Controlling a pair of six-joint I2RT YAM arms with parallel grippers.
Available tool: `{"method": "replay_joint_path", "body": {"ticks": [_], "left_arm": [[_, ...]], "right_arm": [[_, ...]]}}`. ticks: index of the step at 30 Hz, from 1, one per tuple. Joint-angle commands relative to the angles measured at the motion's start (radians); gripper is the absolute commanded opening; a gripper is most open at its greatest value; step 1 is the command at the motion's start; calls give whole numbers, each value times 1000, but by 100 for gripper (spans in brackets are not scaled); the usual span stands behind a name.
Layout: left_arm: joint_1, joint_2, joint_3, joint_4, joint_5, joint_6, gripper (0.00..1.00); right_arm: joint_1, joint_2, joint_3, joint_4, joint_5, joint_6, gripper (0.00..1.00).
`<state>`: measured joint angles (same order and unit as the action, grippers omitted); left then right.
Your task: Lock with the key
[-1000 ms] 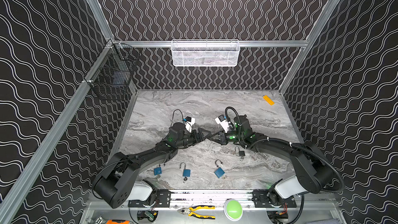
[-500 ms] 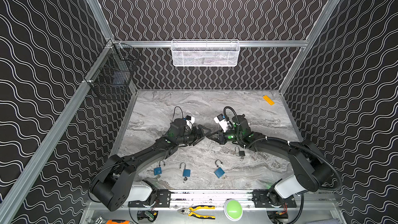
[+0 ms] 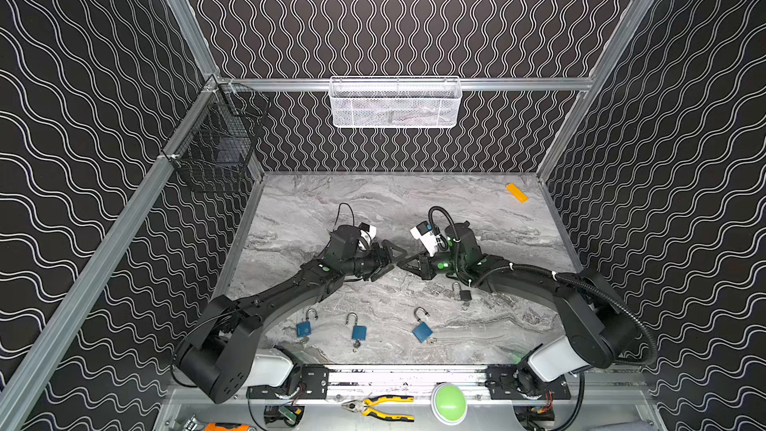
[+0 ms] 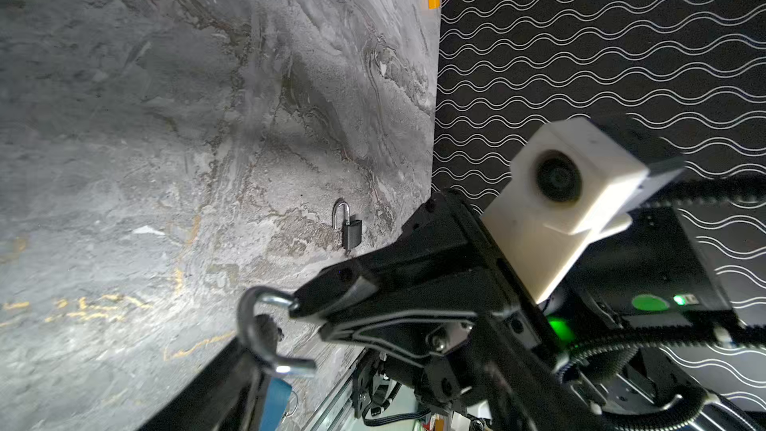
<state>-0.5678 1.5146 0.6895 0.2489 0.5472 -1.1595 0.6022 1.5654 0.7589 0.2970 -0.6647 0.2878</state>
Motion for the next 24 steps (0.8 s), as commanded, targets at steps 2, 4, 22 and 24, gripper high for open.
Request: {"method": "replay_joint_path", "body": {"ticks": [2, 4, 22, 24], "left_arm": [[6, 6, 11, 83, 14, -13, 78], [11, 9, 14, 88, 16, -11, 78], [103, -183, 35, -309, -23, 407, 77], [106, -201, 12, -293, -21, 456, 77]], "right_arm": [[2, 6, -10, 24, -28, -6, 0], [2, 4, -12, 27, -30, -3, 0], [-43, -37, -1, -51, -109, -19, 0], [-58, -44, -3, -49, -144, -10, 0]]}}
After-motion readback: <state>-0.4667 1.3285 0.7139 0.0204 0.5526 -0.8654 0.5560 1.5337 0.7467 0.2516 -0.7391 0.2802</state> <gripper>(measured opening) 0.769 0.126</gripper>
